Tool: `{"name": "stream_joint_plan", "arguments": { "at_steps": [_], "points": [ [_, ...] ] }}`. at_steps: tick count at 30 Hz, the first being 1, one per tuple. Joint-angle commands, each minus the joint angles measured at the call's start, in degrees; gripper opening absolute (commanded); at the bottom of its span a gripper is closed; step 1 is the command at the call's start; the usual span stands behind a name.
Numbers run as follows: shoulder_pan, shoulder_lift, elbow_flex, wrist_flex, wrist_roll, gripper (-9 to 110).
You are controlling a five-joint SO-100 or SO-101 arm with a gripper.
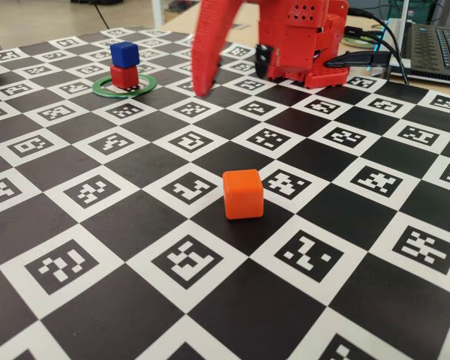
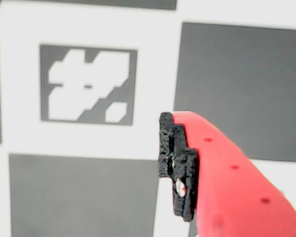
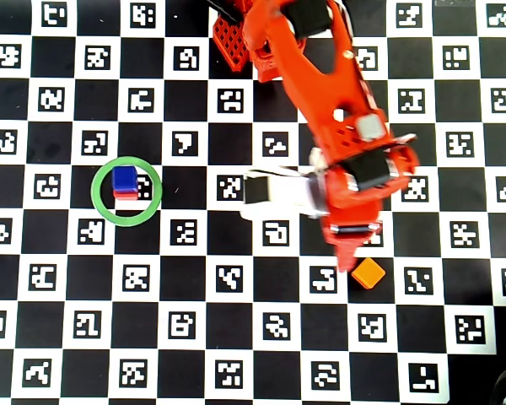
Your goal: Grab the red cube then put it in the green circle then put the blue cube on top and finally the orange cube on top
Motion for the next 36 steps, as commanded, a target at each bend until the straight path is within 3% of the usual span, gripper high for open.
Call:
{"name": "stream_joint_plan", "arguments": {
  "at_steps": [1, 14, 36],
  "points": [
    [-2.55, -2.90, -11.43, 0.26, 1.76, 48],
    [-1.23, -19.16, -22.94, -3.43, 0.44, 48],
    [0.70, -24.52, -25.84, -6.33, -7.91, 48]
  ]
}}
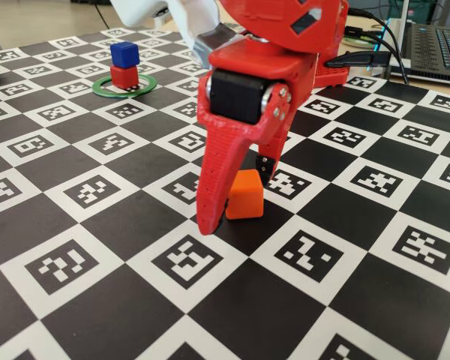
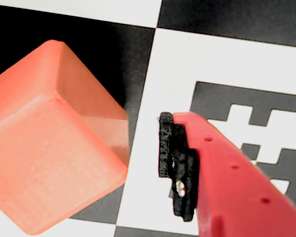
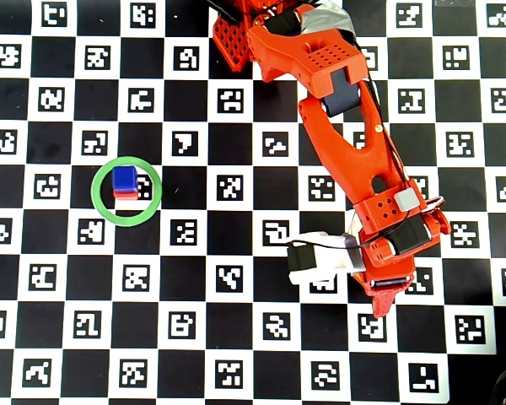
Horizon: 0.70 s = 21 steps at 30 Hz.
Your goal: Grab the red cube then put it in the green circle then put the blue cube on top and finally the orange cube on top
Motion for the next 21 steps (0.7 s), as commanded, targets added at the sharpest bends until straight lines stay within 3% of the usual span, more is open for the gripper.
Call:
{"name": "stream_joint_plan", "arguments": {
  "at_steps": [1, 21],
  "points": [
    [0.62, 2.99, -4.83, -0.26, -2.81, 48],
    [2.64, 7.03, -2.02, -3.34, -26.81, 48]
  ]
}}
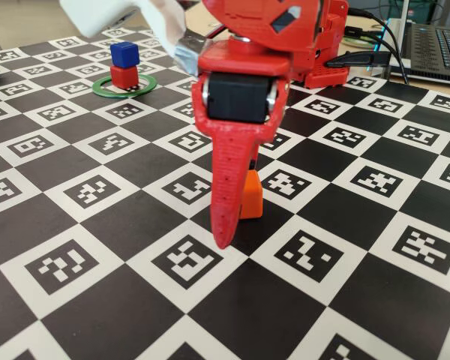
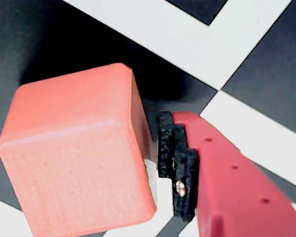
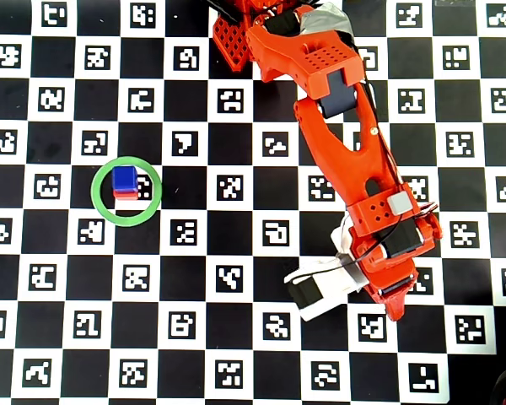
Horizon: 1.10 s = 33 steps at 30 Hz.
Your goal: Grab the red cube then put it in the green circle then put the blue cube on top and finally the orange cube on top
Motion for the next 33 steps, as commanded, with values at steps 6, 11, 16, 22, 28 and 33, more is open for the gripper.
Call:
{"name": "stream_joint_plan", "arguments": {
  "at_steps": [6, 11, 16, 22, 28, 33],
  "points": [
    [0.70, 7.73, -0.53, -1.41, -6.86, 48],
    [0.70, 8.26, 0.53, -1.93, -8.35, 47],
    [0.79, 8.88, 1.85, -2.29, -10.11, 42],
    [0.79, 9.49, 2.46, -2.64, -9.49, 12],
    [0.79, 10.81, 1.14, -1.41, -8.09, 11],
    [1.05, 12.22, -4.13, 5.01, -6.15, 10]
  ]
}}
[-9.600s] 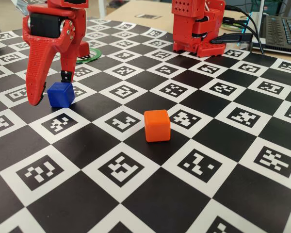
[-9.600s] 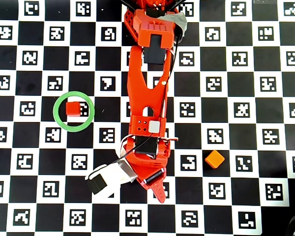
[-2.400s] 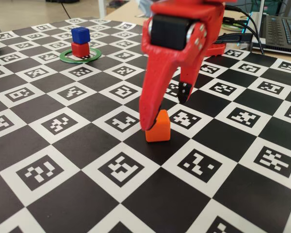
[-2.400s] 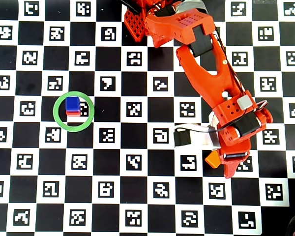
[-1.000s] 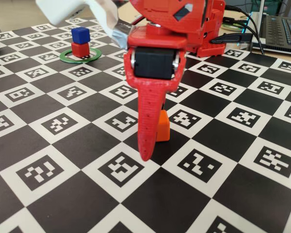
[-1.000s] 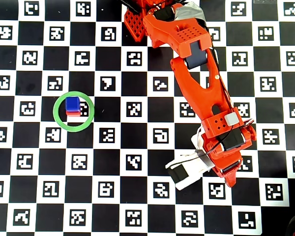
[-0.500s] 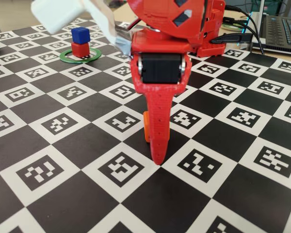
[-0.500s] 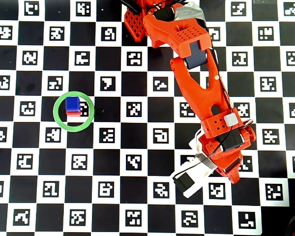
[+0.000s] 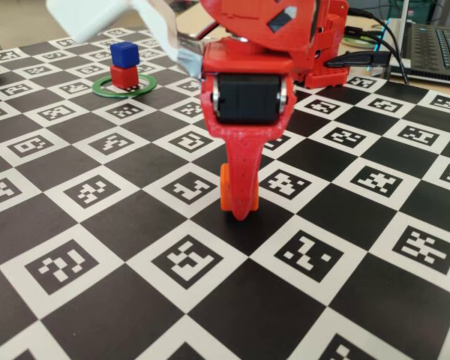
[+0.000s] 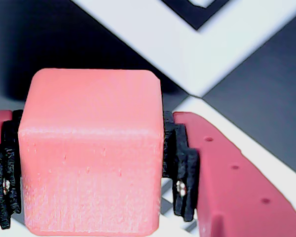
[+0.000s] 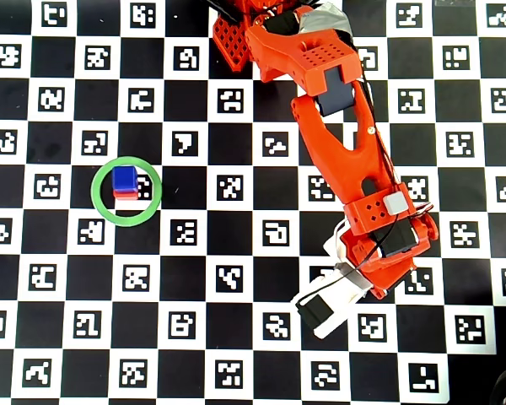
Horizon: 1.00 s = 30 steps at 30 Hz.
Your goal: Grab the red cube then put it in the green circle then put the blue cube on top and finally the orange cube on top
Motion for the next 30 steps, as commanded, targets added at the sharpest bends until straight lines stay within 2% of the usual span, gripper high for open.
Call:
{"name": "stream_joint_plan", "arguments": {
  "at_steps": [1, 5, 10, 14, 22, 30],
  "points": [
    [1.14, 10.99, -7.65, 4.66, 1.23, 10],
    [3.78, 16.52, -8.26, 11.95, 2.55, 8],
    [12.92, 30.15, 6.68, 13.10, 2.37, 8],
    [24.43, 38.32, 13.71, 13.18, -2.20, 8],
    [47.11, 45.53, 17.05, 16.17, -13.80, 8],
    [60.03, 48.60, 25.14, 11.69, -20.83, 9]
  ]
}}
